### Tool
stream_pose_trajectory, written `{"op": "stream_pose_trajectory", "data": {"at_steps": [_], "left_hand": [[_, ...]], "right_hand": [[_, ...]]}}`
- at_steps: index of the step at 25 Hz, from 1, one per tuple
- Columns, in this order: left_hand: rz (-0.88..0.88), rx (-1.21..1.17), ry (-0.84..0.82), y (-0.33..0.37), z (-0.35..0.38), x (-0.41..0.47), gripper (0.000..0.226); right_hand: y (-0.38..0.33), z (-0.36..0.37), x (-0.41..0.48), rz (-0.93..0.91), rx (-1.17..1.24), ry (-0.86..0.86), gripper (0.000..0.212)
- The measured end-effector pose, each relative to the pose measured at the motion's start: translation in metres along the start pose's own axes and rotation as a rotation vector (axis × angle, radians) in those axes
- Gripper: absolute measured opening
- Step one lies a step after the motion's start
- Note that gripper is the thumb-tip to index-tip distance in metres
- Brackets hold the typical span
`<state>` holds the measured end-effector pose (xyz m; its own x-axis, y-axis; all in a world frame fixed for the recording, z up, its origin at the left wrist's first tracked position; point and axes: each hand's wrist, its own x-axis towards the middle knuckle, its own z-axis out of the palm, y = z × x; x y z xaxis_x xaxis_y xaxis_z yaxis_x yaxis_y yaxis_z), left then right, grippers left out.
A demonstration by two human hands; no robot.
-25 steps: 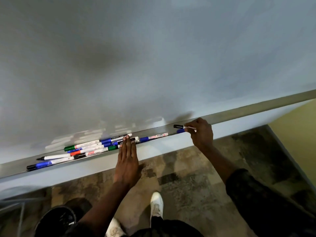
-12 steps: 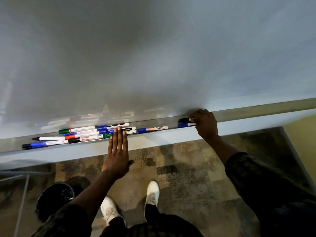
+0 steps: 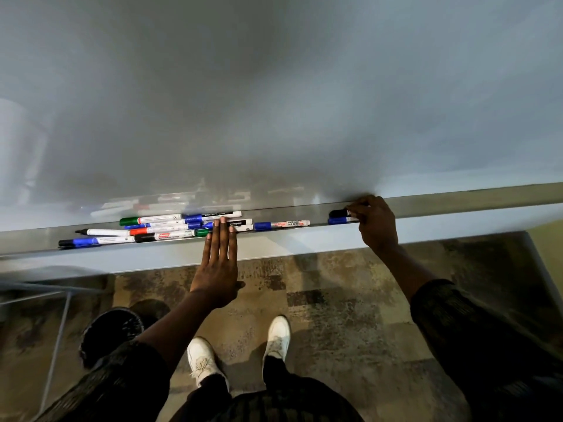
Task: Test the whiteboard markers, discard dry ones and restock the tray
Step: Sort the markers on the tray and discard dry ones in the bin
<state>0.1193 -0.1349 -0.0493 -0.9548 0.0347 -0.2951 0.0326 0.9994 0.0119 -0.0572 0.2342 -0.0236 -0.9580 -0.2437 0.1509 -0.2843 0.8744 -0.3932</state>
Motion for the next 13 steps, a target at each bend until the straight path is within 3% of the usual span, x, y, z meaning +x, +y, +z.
{"op": "stream_pose_trajectory", "data": {"at_steps": [8,13], "left_hand": [[0.011,-0.003,-0.048,-0.002,-0.005,-0.001,0.147],[-0.01,-0.02,-0.119,-0.001,-0.007,0.003,0.144]], "right_hand": [[-0.007,0.007,-0.007,-0.053,-0.019,0.07,0.049],[-0.063,0.023,-0.013,-0.292,-0.038,0.068,0.023]]}}
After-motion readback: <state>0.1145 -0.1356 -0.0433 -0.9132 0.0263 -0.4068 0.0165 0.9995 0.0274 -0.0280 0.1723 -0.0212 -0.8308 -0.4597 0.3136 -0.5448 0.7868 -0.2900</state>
